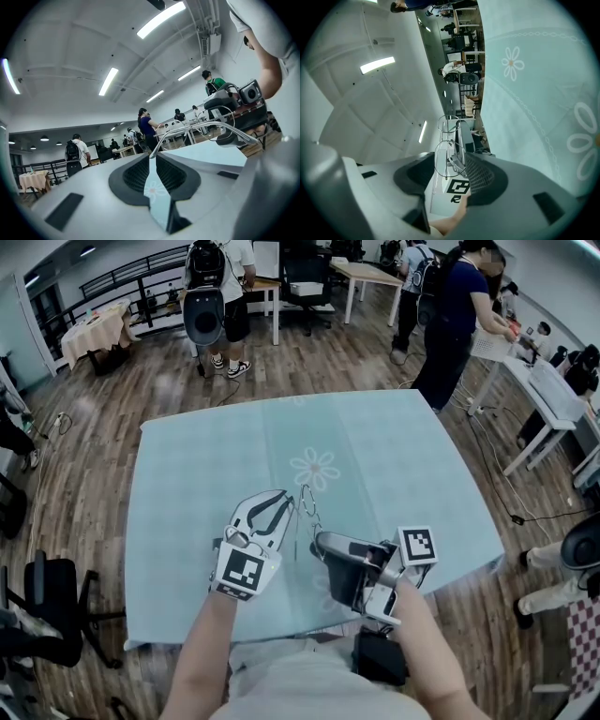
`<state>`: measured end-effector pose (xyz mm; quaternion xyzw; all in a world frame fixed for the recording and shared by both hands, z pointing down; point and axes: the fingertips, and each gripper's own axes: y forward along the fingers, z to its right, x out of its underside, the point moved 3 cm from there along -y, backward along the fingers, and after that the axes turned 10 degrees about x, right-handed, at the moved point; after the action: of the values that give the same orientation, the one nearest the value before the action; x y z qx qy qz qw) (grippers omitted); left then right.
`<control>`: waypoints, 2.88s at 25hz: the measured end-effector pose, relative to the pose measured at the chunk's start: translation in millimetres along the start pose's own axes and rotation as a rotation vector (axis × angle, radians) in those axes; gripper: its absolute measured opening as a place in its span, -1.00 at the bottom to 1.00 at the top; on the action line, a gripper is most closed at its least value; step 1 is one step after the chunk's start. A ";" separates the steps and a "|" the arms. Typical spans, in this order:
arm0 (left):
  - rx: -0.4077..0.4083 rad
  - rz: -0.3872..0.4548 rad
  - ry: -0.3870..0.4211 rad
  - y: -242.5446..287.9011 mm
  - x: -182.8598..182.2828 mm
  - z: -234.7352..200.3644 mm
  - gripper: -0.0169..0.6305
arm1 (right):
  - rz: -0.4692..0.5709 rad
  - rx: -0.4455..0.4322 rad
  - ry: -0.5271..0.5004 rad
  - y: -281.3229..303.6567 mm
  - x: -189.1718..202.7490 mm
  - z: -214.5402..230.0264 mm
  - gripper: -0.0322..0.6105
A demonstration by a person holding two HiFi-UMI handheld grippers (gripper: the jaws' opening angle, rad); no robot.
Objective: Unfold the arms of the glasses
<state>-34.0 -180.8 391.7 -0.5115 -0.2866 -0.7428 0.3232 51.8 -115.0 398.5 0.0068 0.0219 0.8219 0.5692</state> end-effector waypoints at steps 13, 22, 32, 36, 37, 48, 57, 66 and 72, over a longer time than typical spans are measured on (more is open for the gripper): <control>-0.018 0.003 -0.015 -10.5 -1.9 -6.7 -0.79 | 0.035 0.003 -0.007 -2.5 -8.1 -4.1 -0.25; -0.019 -0.014 -0.007 -11.2 -2.8 -16.4 -0.79 | 0.079 0.009 -0.015 -8.1 -31.9 -7.4 -0.25; 0.000 -0.040 -0.009 -26.5 0.7 -14.6 -0.78 | 0.142 0.024 -0.008 -12.1 -43.3 -3.9 -0.25; 0.009 -0.041 -0.015 -34.7 2.9 -10.2 -0.78 | 0.153 0.023 -0.002 -12.5 -40.0 -0.4 -0.25; 0.013 -0.042 -0.017 -35.7 3.2 -9.5 -0.78 | 0.158 0.024 -0.001 -13.0 -40.7 0.3 -0.25; 0.087 -0.056 -0.025 -49.8 4.6 1.7 -0.78 | 0.241 0.054 -0.016 -18.9 -50.8 2.6 -0.25; 0.124 -0.053 -0.029 -63.7 3.0 21.3 -0.78 | 0.287 0.056 -0.009 -25.7 -53.7 4.3 -0.25; 0.137 -0.020 -0.076 -75.5 4.1 34.6 -0.78 | 0.298 0.051 -0.010 -25.5 -53.2 6.9 -0.25; 0.100 -0.014 -0.094 -75.4 2.1 28.1 -0.70 | 0.259 0.036 -0.029 -21.6 -48.0 2.9 -0.25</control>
<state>-76.7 -112.7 395.4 -0.5272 -0.3416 -0.7049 0.3293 89.0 -152.2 401.2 0.0317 0.0276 0.8877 0.4585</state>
